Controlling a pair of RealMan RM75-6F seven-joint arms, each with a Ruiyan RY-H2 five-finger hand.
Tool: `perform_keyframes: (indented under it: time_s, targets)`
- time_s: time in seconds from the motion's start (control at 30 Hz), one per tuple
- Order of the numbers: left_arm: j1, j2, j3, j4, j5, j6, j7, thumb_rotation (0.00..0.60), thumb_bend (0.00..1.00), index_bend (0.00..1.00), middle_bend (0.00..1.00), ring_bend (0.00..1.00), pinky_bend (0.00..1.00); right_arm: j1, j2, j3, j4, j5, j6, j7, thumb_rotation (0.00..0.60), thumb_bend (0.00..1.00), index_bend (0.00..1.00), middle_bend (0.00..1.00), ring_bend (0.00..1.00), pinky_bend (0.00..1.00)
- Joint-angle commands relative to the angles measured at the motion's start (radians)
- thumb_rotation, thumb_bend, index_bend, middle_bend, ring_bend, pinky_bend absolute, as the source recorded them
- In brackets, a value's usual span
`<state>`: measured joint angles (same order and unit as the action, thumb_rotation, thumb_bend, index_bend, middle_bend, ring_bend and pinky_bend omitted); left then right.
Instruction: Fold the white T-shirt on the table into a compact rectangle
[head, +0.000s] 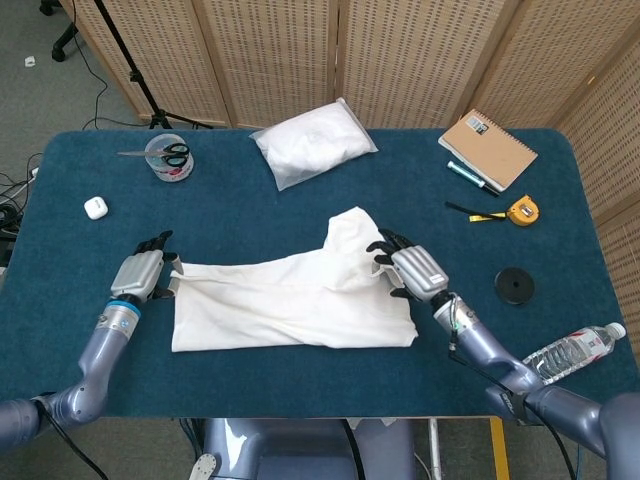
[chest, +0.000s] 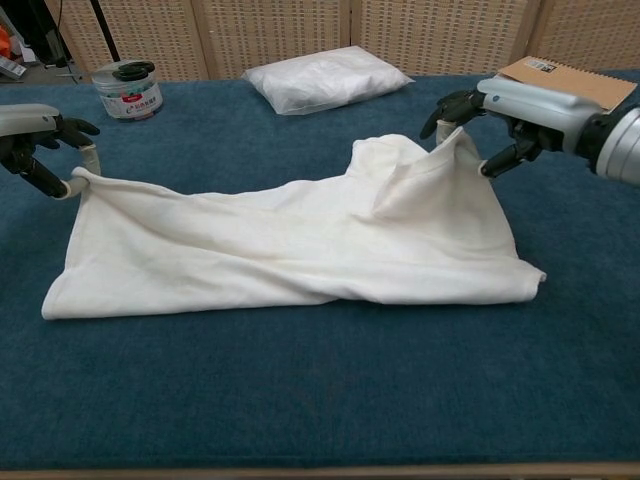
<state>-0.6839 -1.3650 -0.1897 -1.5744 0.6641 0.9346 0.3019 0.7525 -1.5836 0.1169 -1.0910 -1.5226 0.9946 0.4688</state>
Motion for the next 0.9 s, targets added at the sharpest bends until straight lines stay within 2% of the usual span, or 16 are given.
perform_keyframes:
  time_s: [0.03,0.27,0.43,0.47,0.53,0.6,0.63,0.73,0.9]
  targets:
    - [-0.023,-0.049,-0.014,0.045,-0.058,0.033,0.033,0.600,0.68,0.74,0.00,0.00,0.00,0.039,-0.054,0.025,0.071,0.024,-0.041,0.022,0.600,0.64,0.68,0.26,0.01,0.14]
    - [-0.055,-0.146,-0.030,0.131,-0.143,0.122,0.125,0.600,0.67,0.75,0.00,0.00,0.00,0.071,-0.100,0.045,0.144,0.049,-0.074,0.042,0.600,0.65,0.68,0.26,0.01,0.14]
    - [-0.072,-0.192,-0.031,0.190,-0.178,0.135,0.188,0.600,0.66,0.75,0.00,0.00,0.00,0.082,-0.119,0.050,0.183,0.060,-0.087,0.052,0.600,0.65,0.68,0.26,0.01,0.14]
    - [-0.074,-0.196,-0.031,0.197,-0.184,0.134,0.198,0.600,0.64,0.71,0.00,0.00,0.00,0.084,-0.121,0.050,0.188,0.061,-0.089,0.054,0.600,0.65,0.68,0.26,0.01,0.14]
    - [-0.078,-0.199,-0.030,0.200,-0.206,0.121,0.223,0.600,0.55,0.49,0.00,0.00,0.00,0.086,-0.127,0.047,0.201,0.062,-0.093,0.058,0.600,0.65,0.68,0.26,0.01,0.14]
    - [-0.080,-0.195,-0.031,0.194,-0.215,0.121,0.242,0.600,0.45,0.12,0.00,0.00,0.00,0.089,-0.133,0.045,0.212,0.061,-0.096,0.063,0.600,0.65,0.68,0.26,0.01,0.14]
    - [-0.080,-0.194,-0.031,0.192,-0.207,0.127,0.244,0.600,0.42,0.03,0.00,0.00,0.00,0.091,-0.135,0.045,0.216,0.061,-0.096,0.065,0.600,0.64,0.68,0.26,0.01,0.14]
    - [-0.070,-0.186,-0.034,0.179,-0.174,0.152,0.235,0.600,0.36,0.00,0.00,0.00,0.00,0.098,-0.143,0.049,0.230,0.063,-0.097,0.075,0.600,0.64,0.68,0.26,0.01,0.14]
    - [-0.049,-0.144,-0.040,0.116,-0.150,0.177,0.227,0.600,0.33,0.00,0.00,0.00,0.00,0.114,-0.152,0.059,0.247,0.067,-0.102,0.084,0.600,0.64,0.68,0.26,0.01,0.14]
